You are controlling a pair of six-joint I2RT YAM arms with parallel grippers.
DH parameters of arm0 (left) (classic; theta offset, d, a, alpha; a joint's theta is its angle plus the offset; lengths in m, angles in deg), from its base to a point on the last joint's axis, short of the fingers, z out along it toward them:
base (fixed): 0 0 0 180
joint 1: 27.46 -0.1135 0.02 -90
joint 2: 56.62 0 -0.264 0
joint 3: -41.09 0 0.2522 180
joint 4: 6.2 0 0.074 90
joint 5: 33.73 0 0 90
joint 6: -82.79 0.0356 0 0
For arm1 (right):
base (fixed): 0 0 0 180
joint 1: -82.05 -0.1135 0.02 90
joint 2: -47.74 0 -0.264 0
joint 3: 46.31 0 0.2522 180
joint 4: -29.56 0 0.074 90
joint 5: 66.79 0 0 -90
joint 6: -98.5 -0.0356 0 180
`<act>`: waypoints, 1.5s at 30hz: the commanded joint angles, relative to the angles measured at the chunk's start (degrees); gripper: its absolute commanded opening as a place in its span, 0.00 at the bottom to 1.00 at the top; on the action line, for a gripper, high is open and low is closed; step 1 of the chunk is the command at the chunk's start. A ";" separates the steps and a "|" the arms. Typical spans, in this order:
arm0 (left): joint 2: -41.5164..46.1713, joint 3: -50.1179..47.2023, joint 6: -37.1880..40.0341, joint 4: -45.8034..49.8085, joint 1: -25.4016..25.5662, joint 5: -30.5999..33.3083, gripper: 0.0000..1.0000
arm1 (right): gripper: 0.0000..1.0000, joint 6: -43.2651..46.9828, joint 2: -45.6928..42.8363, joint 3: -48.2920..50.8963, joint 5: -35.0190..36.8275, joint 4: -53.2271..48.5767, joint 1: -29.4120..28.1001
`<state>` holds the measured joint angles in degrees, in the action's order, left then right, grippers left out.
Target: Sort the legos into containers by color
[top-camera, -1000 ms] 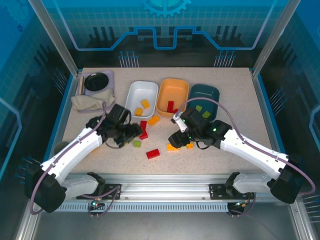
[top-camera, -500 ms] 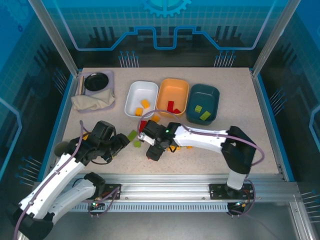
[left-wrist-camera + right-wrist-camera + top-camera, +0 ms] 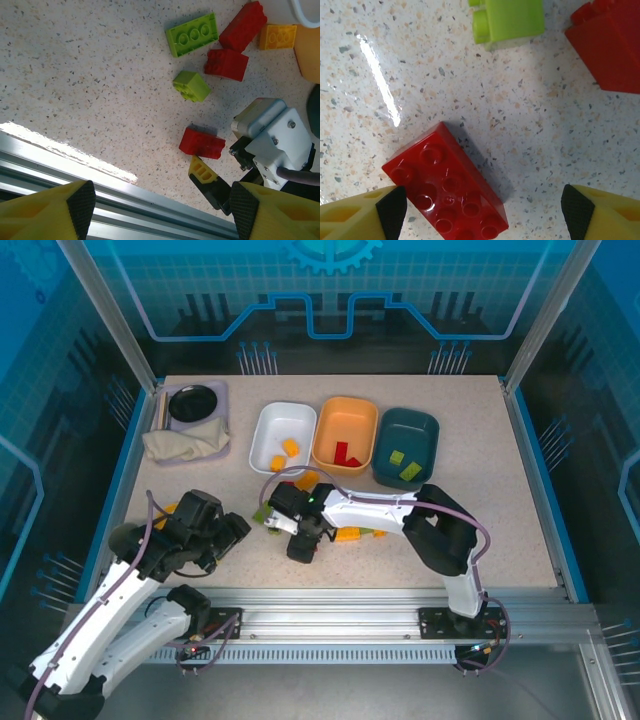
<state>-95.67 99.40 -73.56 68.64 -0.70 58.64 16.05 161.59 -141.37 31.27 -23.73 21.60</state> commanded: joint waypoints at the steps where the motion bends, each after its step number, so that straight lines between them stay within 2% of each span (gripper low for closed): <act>1: 0.11 0.41 -1.06 1.43 0.13 1.08 0.75 | 0.80 0.11 3.08 -1.23 -0.64 -2.24 -0.67; 8: -0.83 0.35 -0.80 0.34 0.12 0.77 0.75 | 0.69 -3.42 2.56 -1.40 -0.41 -1.46 1.23; 13: -1.25 0.33 -0.63 -0.01 0.11 0.76 0.74 | 0.63 -8.14 -0.24 -1.55 -3.58 -1.69 4.94; 16: -1.30 0.50 -0.37 -0.07 0.13 0.79 0.74 | 0.67 -9.80 -4.12 0.77 -5.62 0.10 5.71; 21: -0.75 0.04 1.15 -0.55 0.14 -0.13 0.75 | 0.79 -9.92 -9.59 4.86 -7.74 2.04 4.91; 27: 6.40 -3.66 1.97 -2.67 0.13 -4.39 0.79 | 0.82 -9.34 -4.49 2.51 -4.07 -2.04 3.59; 34: 17.12 -9.87 -3.23 -5.47 0.11 -8.16 0.80 | 0.80 -12.09 2.14 -2.44 2.75 -5.98 1.87; 36: 18.44 -10.60 -4.25 -5.54 0.11 -8.03 0.80 | 0.75 -12.66 3.67 -3.47 3.78 -6.73 1.65; 40: 18.20 -10.20 -3.88 -6.06 0.14 -7.85 0.80 | 0.54 -13.85 5.44 -4.32 5.53 -7.42 1.65; 43: 16.53 -9.30 -2.57 -7.00 0.20 -8.17 0.79 | 0.38 -14.45 4.12 -3.72 5.74 -6.48 1.69; 45: 15.14 -8.73 -1.52 -8.11 0.17 -8.45 0.79 | 0.31 -15.03 2.35 -3.82 5.75 -6.17 2.03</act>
<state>-78.88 89.44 -76.25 62.80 -0.70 51.87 2.32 165.61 -144.43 35.35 -28.75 23.57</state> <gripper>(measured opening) 0.795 0.332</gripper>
